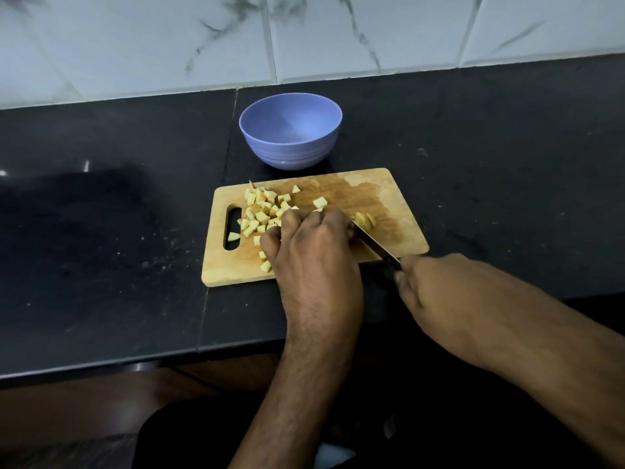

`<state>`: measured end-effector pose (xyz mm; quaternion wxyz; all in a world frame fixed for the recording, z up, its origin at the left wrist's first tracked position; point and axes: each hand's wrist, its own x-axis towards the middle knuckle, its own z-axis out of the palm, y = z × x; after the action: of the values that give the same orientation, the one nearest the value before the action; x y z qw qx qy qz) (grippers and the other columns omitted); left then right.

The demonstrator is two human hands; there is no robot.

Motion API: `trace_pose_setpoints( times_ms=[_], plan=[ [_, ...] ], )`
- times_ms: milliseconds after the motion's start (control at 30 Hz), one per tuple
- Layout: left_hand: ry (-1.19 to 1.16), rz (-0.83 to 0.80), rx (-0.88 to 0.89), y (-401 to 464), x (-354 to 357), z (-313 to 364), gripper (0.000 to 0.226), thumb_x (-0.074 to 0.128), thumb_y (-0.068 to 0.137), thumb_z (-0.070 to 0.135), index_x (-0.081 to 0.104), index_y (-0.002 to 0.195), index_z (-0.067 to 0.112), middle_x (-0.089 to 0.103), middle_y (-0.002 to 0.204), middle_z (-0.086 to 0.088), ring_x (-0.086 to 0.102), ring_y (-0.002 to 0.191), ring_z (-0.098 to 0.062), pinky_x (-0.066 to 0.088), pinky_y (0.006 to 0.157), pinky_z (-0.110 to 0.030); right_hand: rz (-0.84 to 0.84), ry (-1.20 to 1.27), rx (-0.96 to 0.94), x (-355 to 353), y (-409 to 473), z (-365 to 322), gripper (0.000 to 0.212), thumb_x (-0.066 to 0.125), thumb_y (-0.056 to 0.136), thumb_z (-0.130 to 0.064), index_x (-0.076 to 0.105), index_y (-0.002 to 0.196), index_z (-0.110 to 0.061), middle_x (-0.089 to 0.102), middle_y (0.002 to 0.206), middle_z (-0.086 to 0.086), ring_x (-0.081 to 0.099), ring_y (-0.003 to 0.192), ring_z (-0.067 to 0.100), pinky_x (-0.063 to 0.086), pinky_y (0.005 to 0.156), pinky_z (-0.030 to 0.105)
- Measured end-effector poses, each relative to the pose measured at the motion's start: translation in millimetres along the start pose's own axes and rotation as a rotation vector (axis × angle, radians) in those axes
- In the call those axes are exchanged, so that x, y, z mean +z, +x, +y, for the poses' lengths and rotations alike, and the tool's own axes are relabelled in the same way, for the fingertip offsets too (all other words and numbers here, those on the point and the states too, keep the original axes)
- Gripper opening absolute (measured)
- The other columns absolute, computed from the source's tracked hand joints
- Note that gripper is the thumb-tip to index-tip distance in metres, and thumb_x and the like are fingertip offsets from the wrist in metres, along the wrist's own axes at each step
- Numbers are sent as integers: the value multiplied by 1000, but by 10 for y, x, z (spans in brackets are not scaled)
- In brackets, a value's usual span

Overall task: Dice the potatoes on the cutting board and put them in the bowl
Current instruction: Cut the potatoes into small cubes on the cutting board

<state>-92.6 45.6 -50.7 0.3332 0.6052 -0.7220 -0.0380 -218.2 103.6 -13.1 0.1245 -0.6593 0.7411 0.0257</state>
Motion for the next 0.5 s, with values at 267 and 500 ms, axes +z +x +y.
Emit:
trace_pose_setpoints(
  times_ms=[267,500],
  plan=[
    [-128,-53,-76,61,-8,-61,27,65,96,24,67,123,31,68,116,14,46,121,-10,17,94,-32,60,66,92,65,-421,-76,30,21,104,-43,33,81,-30,56,70,-6,55,63,9,49,61,29],
    [-124,-2,-86,14,-30,-59,16,70,92,32,72,107,30,67,107,15,46,118,-13,19,94,-35,119,48,134,11,-487,-131,34,21,102,-47,30,75,-30,52,68,-7,48,58,5,39,51,22]
  ],
)
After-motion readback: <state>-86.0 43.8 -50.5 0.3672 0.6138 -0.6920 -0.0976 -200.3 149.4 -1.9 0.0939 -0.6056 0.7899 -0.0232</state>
